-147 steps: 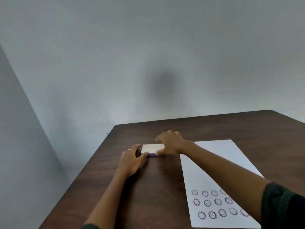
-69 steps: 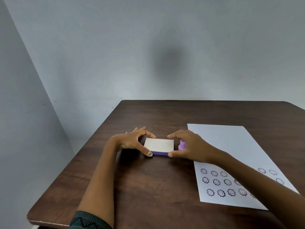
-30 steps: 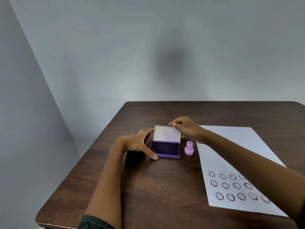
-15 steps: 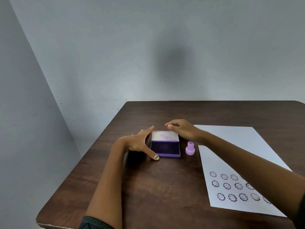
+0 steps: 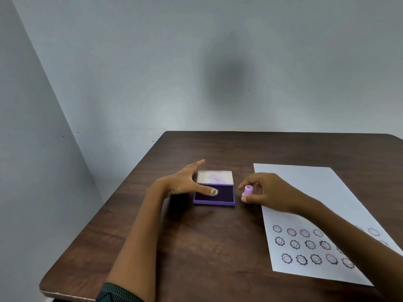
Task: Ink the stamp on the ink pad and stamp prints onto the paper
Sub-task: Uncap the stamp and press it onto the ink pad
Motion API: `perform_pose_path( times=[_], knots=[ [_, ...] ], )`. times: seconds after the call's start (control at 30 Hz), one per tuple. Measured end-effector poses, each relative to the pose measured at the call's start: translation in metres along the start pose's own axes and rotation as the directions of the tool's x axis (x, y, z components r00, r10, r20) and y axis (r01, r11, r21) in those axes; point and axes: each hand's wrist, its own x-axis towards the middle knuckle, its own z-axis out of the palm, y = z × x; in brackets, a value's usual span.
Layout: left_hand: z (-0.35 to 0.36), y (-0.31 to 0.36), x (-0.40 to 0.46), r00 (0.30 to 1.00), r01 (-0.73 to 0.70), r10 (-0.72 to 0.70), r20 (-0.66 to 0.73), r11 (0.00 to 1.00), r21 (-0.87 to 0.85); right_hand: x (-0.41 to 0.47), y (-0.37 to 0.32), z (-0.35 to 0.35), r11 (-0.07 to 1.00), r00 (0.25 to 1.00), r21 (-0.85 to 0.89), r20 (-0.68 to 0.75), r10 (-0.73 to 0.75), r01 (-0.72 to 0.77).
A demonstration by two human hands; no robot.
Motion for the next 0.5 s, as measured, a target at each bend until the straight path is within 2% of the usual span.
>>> perform_pose_path(
  times=[0.1, 0.17, 0.23, 0.3, 0.37, 0.43, 0.5],
  knots=[
    [0.008, 0.002, 0.005, 0.978, -0.004, 0.004, -0.207, 1.000, 0.000, -0.006, 0.006, 0.006, 0.998, 0.992, 0.064, -0.120, 0.030, -0.022],
    [0.016, 0.008, 0.008, 0.913, -0.038, 0.087, -0.399, 0.991, 0.130, -0.008, 0.011, 0.004, 0.979, 0.974, 0.198, -0.210, 0.081, -0.039],
    [0.027, 0.018, 0.010, 0.827, -0.110, 0.238, -0.508, 0.956, 0.270, -0.010, 0.017, 0.000, 0.904, 0.947, 0.425, -0.272, 0.172, -0.042],
    [0.039, 0.034, 0.009, 0.766, -0.212, 0.374, -0.522, 0.915, 0.344, -0.011, 0.022, -0.005, 0.773, 0.926, 0.634, -0.280, 0.254, -0.021],
    [0.053, 0.051, 0.005, 0.715, -0.330, 0.489, -0.500, 0.866, 0.375, -0.012, 0.025, -0.010, 0.589, 0.935, 0.808, -0.220, 0.280, 0.013],
    [0.066, 0.065, 0.002, 0.652, -0.442, 0.583, -0.485, 0.811, 0.382, -0.013, 0.026, -0.015, 0.396, 0.953, 0.917, -0.160, 0.259, 0.047],
    [0.075, 0.074, 0.002, 0.586, -0.500, 0.636, -0.503, 0.772, 0.393, -0.012, 0.027, -0.019, 0.266, 0.963, 0.962, -0.129, 0.235, 0.064]
  ],
)
